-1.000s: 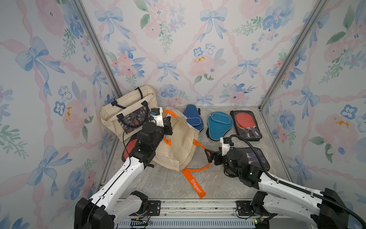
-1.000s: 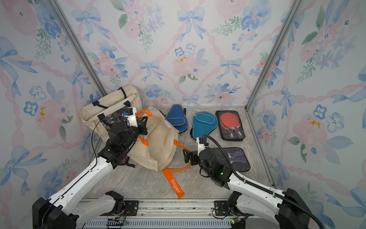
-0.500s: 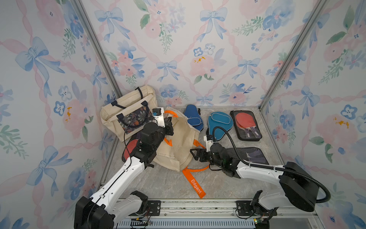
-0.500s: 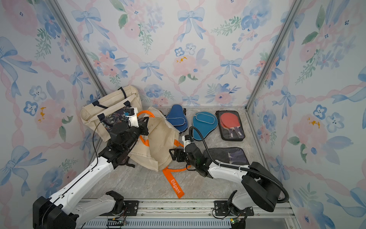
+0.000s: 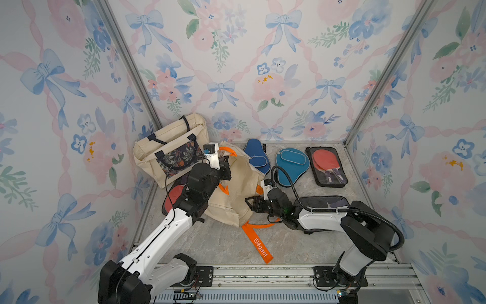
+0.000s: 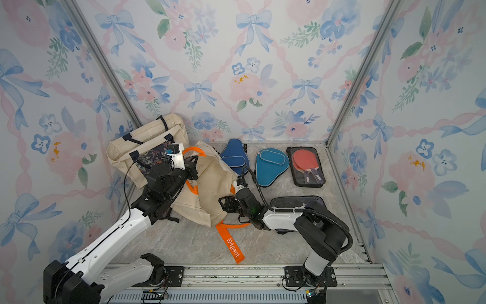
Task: Remove the ping pong set from the canvas bag
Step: Adjust the canvas bag at the center of the board.
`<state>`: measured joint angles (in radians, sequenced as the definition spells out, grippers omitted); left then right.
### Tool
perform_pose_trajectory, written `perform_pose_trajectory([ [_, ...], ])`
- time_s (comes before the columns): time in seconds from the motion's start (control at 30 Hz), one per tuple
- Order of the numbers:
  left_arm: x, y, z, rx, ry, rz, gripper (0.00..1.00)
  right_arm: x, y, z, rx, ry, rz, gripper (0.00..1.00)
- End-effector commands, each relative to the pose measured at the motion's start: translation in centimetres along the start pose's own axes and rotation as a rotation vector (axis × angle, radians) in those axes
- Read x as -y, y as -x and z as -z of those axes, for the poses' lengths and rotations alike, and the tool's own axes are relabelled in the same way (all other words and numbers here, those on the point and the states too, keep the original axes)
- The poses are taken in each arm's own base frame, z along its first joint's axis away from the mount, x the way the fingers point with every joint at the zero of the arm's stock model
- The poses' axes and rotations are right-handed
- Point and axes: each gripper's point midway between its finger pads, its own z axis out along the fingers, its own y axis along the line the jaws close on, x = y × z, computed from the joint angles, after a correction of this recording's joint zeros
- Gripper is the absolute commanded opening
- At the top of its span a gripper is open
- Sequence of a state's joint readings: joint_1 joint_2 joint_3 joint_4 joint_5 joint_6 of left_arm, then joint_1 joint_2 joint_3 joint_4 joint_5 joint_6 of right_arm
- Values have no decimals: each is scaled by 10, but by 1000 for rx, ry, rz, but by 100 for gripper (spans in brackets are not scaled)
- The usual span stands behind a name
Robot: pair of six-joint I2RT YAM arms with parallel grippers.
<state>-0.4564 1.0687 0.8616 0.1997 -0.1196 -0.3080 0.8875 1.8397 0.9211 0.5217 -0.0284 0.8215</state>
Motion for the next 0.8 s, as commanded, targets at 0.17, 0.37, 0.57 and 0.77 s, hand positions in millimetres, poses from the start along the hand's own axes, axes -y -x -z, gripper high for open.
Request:
perform_pose_trajectory([
  [0.17,6,31,11,97,-15,-16,0,-32,15,9,43,57,77,19],
  [0.37,4,33,12,101,-2,-26,0,-46,30,35,65,40,139,0],
  [0.57,2,36,14,106,10,-45,0,-63,51,68,40,16,170,0],
  [0.77,7,34,9,64,-12,-67,0,-85,72,108,30,35,183,0],
])
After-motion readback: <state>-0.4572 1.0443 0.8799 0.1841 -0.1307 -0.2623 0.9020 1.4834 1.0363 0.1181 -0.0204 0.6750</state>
